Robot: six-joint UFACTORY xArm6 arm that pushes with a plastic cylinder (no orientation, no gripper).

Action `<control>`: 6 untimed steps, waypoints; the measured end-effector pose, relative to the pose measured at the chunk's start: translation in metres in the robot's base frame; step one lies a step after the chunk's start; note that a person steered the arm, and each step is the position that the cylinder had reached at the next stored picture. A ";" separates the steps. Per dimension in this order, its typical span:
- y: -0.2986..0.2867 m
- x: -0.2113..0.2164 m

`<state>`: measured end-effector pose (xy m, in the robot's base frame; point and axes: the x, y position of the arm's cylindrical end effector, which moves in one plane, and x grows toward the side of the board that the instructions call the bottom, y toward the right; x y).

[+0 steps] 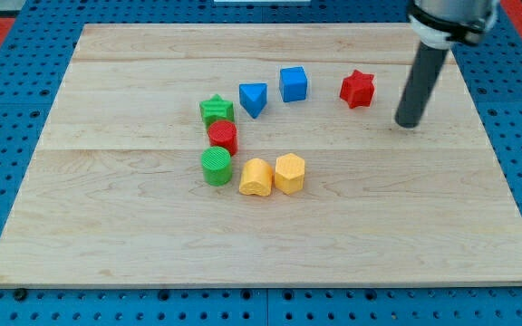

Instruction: Separate the hexagon from the heart

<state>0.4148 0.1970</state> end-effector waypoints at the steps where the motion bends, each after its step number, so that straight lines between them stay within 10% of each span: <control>1: -0.001 0.033; 3: -0.161 0.044; 6: -0.180 0.013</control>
<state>0.4275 0.0172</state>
